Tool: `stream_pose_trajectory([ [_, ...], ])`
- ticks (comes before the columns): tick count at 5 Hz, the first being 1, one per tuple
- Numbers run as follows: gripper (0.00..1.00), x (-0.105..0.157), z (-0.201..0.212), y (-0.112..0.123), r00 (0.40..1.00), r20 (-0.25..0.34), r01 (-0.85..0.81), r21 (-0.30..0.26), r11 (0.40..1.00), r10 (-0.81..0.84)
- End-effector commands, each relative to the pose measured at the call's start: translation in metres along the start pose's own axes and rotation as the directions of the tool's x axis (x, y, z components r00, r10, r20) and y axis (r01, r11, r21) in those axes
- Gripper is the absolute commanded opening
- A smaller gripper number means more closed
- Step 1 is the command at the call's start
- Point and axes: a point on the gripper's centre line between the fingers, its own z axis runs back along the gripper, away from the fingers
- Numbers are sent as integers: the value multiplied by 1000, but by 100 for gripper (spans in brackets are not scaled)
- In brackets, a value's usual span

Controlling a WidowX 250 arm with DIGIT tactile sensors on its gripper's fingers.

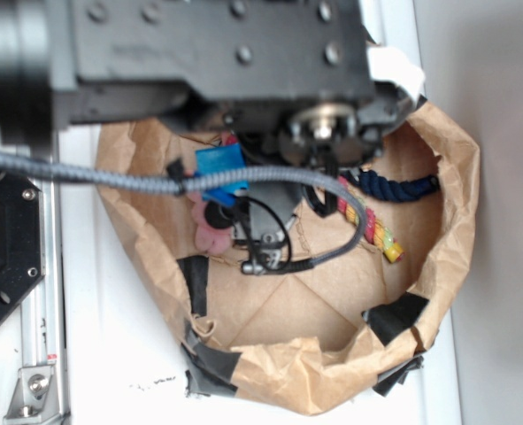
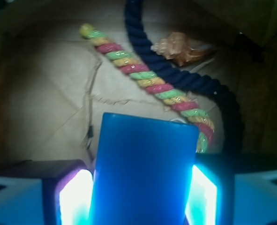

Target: Grab the blue block.

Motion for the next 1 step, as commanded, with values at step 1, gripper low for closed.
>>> stream_pose_trajectory([
  [1, 0, -3, 23, -1, 994, 112, 12, 11, 1000, -13],
])
